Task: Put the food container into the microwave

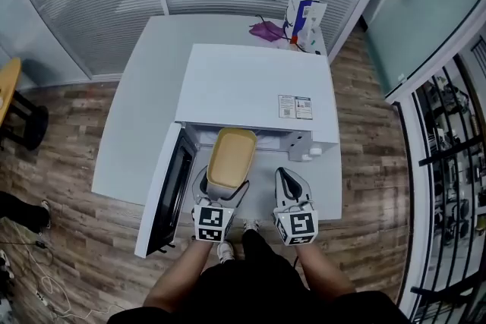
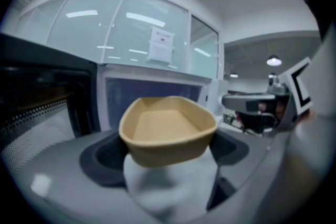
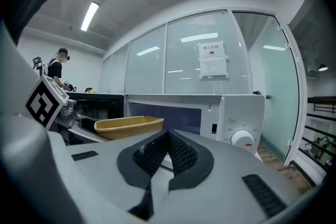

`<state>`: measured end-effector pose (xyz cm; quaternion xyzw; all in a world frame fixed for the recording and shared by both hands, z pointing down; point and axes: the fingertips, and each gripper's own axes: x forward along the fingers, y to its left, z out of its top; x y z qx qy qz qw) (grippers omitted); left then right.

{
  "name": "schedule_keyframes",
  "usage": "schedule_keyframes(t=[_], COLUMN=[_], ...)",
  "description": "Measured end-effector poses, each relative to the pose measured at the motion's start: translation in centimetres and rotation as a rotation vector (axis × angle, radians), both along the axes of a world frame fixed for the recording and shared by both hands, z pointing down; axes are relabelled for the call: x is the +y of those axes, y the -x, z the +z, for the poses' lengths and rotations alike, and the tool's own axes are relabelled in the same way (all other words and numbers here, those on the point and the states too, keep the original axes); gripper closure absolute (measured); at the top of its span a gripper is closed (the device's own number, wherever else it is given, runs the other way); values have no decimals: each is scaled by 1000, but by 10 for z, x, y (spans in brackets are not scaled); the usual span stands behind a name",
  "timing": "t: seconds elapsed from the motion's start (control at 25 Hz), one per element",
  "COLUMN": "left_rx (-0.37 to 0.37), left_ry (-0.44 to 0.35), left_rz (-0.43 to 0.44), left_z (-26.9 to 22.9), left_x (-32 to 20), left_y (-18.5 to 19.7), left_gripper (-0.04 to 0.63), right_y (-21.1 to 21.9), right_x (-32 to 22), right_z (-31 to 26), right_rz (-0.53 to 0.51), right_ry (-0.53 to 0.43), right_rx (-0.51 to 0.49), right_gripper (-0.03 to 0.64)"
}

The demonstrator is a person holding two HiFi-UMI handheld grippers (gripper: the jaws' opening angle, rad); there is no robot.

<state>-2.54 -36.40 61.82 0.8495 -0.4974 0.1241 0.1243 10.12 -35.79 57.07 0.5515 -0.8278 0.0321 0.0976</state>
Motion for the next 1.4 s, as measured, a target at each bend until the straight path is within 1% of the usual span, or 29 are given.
schedule_keyframes(t=[0.2,0.4,0.56,0.76,1.04,1.2,1.4], left_rx=[-10,-26,-39,-58,-83,-88,-98], left_ry=[33,33,41,40,43,39,32], left_rz=[-37,-61,-77,-100,-124,-130,-153], left_z=[21,32,40,50,61,64,67], left_x=[-28,-56,-75,-99,-124,-133,-145], left_y=[1,-3,-4,-7,-8,-12,-12], left_gripper=[112,112,112,112,110,110,110], right_y=[4,9,14,11,14,19,33], right_x=[-23,-40,-49,-60,-66,-61,-48], right_z=[14,27,35,51,67,77,85], right_rz=[-50,-90,-127,-137,-166,-189,-255], right_ry=[23,24,34,59,98,132,142], right_rx=[-1,29,29,20,1,-17,10], right_gripper=[611,611,611,611,611,611,611])
